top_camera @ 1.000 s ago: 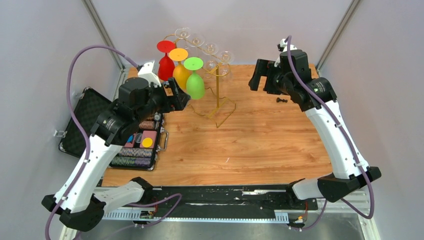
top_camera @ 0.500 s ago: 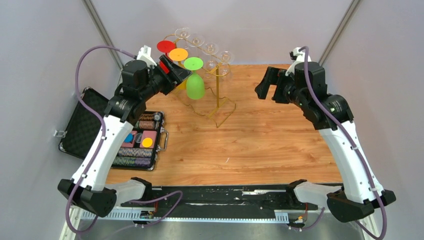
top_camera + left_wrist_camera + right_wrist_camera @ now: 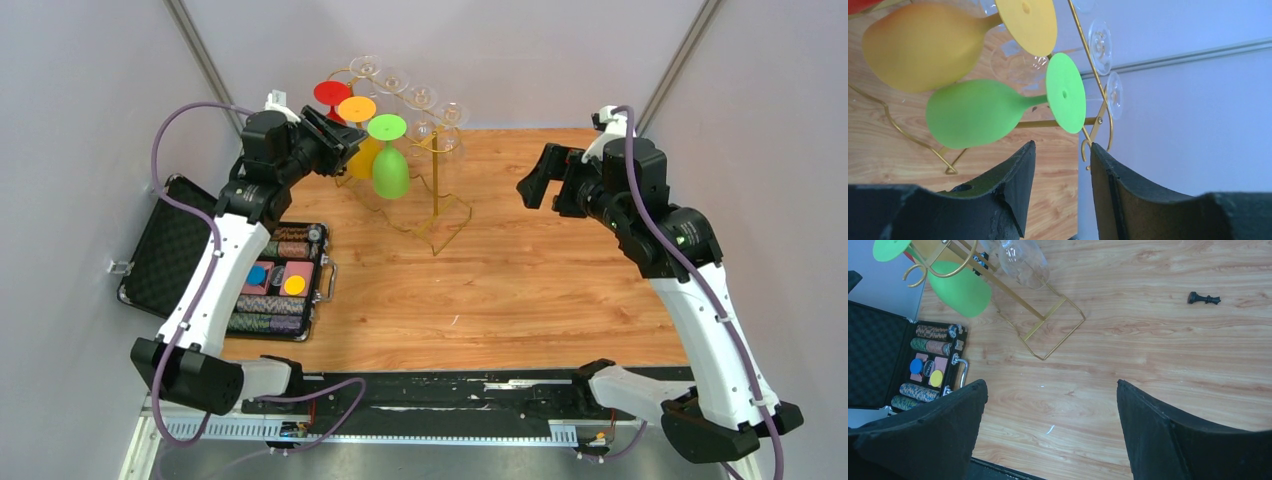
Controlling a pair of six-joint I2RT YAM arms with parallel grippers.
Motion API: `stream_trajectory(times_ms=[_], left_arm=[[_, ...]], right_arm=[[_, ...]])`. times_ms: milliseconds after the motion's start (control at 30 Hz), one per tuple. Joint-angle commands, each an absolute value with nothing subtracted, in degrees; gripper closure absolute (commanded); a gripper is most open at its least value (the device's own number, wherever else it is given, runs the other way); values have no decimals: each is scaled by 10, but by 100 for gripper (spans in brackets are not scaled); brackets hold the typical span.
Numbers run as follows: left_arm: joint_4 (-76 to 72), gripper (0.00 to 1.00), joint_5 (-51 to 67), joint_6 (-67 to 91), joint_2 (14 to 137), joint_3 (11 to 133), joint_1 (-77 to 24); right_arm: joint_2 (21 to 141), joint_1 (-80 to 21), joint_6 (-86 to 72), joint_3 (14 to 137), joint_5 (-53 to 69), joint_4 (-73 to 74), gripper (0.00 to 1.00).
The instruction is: Take the wine glass off the wine glass rack
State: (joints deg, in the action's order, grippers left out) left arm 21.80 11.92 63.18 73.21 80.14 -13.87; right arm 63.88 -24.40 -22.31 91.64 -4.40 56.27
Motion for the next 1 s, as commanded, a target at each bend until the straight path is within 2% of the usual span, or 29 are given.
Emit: stream_trajectory(times_ms=[0, 400, 967], left_arm=[[176, 49, 137, 662, 747, 804, -128], [140, 52, 169, 689, 790, 806, -123], [124, 64, 179, 695, 819, 821, -122]], right_arm=[[627, -243, -227, 911, -43, 544, 2], [618, -244, -226, 899, -46, 542, 2], [610, -243, -225, 889, -54, 542, 2]])
